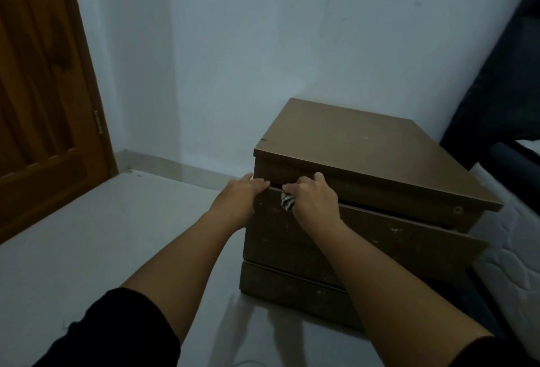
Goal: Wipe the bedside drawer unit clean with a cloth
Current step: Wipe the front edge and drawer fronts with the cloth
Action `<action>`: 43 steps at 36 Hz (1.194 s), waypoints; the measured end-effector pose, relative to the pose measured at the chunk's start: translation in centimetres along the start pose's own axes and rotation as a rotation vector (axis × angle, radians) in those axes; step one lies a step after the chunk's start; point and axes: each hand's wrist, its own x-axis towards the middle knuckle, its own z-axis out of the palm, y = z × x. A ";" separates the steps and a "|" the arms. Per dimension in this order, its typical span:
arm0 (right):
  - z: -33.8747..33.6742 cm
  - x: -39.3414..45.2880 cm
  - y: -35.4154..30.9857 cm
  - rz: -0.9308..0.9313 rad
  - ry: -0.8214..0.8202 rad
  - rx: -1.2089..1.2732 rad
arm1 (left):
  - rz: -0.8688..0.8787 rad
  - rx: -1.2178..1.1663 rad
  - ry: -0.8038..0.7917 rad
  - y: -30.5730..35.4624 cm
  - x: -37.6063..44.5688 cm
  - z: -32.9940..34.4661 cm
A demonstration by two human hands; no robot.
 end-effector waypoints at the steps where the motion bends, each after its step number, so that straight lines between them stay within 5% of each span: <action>1: -0.1 -0.2 0.6 0.009 -0.004 -0.002 | 0.014 0.009 -0.008 0.4 0.0 0.0; 23: -1.3 -9.1 17.0 0.330 0.052 -0.028 | 0.351 0.140 -0.175 13.5 0.6 4.4; 31: -1.6 -11.6 21.3 0.429 0.075 0.007 | 0.393 0.175 -0.113 16.8 0.6 6.0; 37: -2.0 -12.8 22.7 0.484 0.101 0.017 | 0.433 0.255 0.098 17.5 0.0 6.0; 43: -0.6 -14.9 22.0 0.516 0.347 0.119 | 0.404 0.264 0.101 17.3 -0.8 6.7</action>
